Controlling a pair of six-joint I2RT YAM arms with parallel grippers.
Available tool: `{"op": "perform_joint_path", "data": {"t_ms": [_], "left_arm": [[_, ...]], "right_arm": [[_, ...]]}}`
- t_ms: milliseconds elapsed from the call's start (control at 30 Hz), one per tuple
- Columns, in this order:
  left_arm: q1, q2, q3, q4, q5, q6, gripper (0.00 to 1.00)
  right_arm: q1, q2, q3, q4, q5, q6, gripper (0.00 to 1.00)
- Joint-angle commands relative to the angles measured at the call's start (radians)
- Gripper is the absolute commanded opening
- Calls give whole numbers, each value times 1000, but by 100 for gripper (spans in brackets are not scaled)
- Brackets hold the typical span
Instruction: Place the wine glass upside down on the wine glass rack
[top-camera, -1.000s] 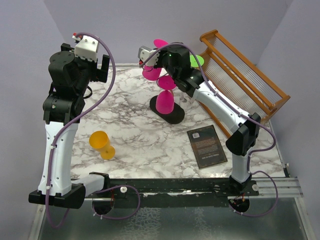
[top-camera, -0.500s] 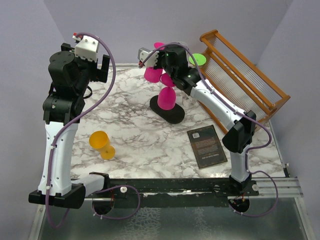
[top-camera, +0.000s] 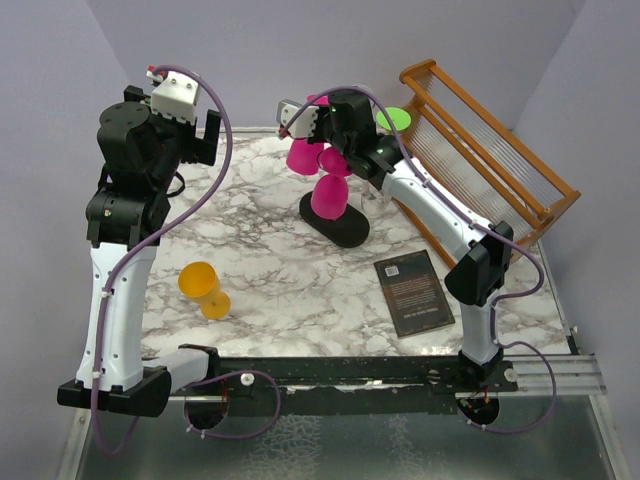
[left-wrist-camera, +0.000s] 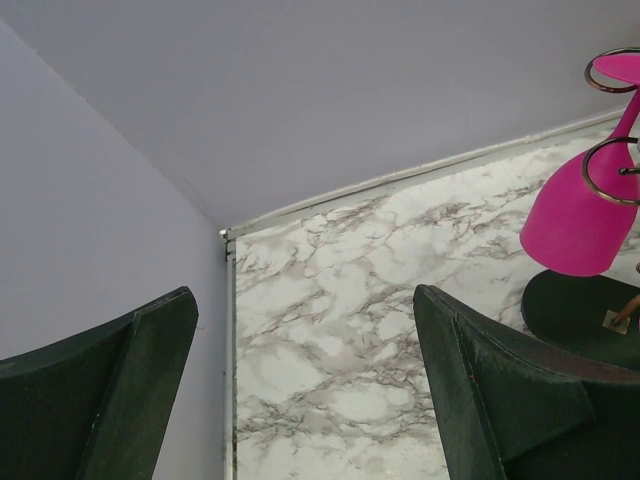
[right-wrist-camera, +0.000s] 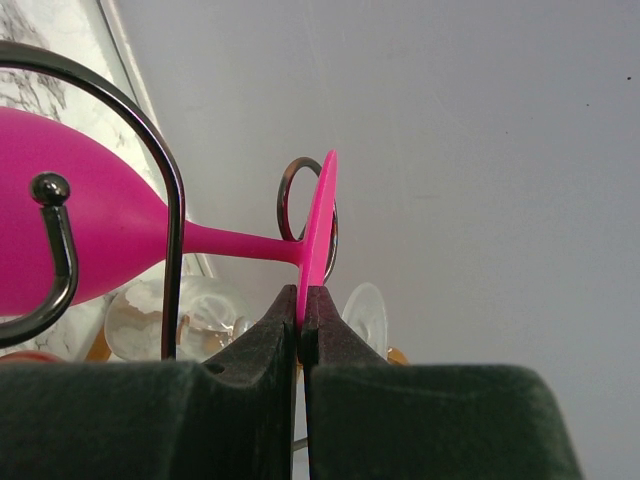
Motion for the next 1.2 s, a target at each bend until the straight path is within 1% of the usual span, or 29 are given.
{"op": "perform_joint_path", "data": {"t_ms": [0, 300, 567, 833, 1033, 1167], "left_arm": [[5, -2, 30, 9, 26, 5, 92], [5, 3, 27, 10, 35, 10, 92], [5, 0, 24, 8, 39, 15, 92], [5, 0, 18, 11, 42, 17, 92], [5, 1, 18, 9, 46, 18, 92], [5, 2, 15, 7, 47, 18, 92]], "right_arm": [[-1, -48, 36, -54, -53, 25, 1], [8, -63, 40, -73, -77, 30, 1], [13, -58, 40, -51, -28, -25, 1], [20, -79, 55, -91, -94, 5, 1], [27, -99, 39, -79, -85, -38, 1], [26, -90, 36, -65, -49, -71, 1]]}}
